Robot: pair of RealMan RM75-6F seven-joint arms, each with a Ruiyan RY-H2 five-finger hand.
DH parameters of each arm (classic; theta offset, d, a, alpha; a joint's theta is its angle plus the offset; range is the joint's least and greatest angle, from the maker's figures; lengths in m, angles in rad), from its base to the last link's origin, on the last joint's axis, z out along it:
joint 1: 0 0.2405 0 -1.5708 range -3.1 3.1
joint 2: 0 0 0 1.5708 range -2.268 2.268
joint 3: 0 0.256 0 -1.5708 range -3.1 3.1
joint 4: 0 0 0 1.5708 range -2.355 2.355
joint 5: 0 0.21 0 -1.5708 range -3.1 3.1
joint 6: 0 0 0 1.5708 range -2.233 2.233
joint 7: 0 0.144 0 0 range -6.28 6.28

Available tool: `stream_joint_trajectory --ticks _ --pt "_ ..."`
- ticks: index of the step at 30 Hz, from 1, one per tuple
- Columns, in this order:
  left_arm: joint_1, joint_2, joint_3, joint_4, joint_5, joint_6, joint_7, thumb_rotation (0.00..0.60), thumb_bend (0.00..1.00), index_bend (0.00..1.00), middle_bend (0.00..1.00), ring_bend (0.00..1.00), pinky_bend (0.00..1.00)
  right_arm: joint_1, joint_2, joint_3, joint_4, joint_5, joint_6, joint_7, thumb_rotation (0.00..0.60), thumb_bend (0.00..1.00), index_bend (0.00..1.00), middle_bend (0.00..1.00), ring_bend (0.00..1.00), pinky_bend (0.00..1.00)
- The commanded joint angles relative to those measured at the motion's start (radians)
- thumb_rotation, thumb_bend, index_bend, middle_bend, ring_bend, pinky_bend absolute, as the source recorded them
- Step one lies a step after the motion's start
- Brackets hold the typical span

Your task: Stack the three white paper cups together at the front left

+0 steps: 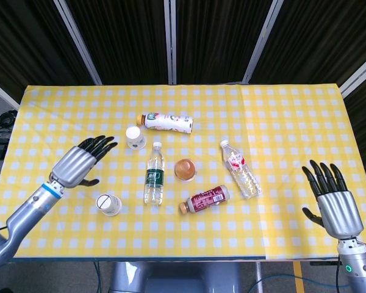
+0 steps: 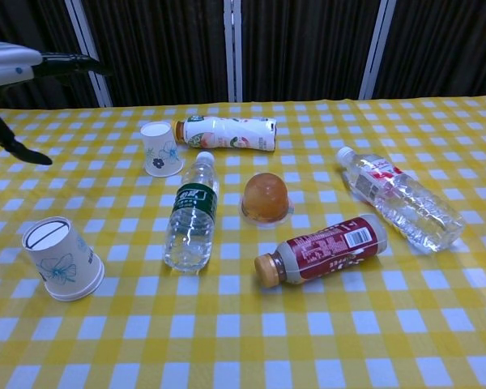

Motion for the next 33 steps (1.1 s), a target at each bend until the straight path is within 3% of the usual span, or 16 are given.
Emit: stream_joint_trajectory --ticks 1,4,7,11,25,30,33 --pt "-0.083 -0.097 -0.075 0.103 -0.11 -0.105 0.063 0.6 0.0 0.0 0.0 0.03 0.15 0.0 0.002 0.003 0.001 0.005 0.0 0.004 0.6 0.0 0.0 0.0 0.0 0.0" --pt "-0.13 -0.163 -0.108 0.179 -0.177 -0.16 0.104 0.6 0.02 0.0 0.0 0.03 0.14 -0.001 0.003 0.01 0.006 0.018 -0.001 0.01 0.6 0.0 0.0 0.0 0.0 0.0" --pt "-0.193 -0.229 -0.146 0.264 -0.265 -0.258 0.113 0.6 0.19 0.0 0.0 0.02 0.13 -0.001 0.004 0.02 0.016 0.047 -0.012 0.016 0.6 0.0 0.0 0.0 0.0 0.0" --pt "-0.253 -0.289 -0.164 0.362 -0.321 -0.327 0.133 0.6 0.3 0.0 0.0 0.02 0.11 0.0 0.003 0.03 0.025 0.07 -0.02 0.024 0.6 0.0 0.0 0.0 0.0 0.0" --pt "-0.327 -0.432 -0.152 0.6 -0.381 -0.432 0.098 0.6 0.31 0.02 0.01 0.06 0.15 -0.001 0.006 0.047 0.04 0.104 -0.026 0.039 0.6 0.0 0.0 0.0 0.0 0.0" --pt "-0.335 -0.466 -0.142 0.657 -0.368 -0.436 0.069 0.6 0.31 0.08 0.15 0.21 0.32 -0.001 0.006 0.051 0.044 0.11 -0.027 0.041 0.6 0.0 0.0 0.0 0.0 0.0" --pt "-0.334 -0.479 -0.137 0.682 -0.355 -0.423 0.056 0.6 0.31 0.19 0.28 0.31 0.39 -0.001 0.006 0.051 0.046 0.112 -0.029 0.042 0.6 0.0 0.0 0.0 0.0 0.0"
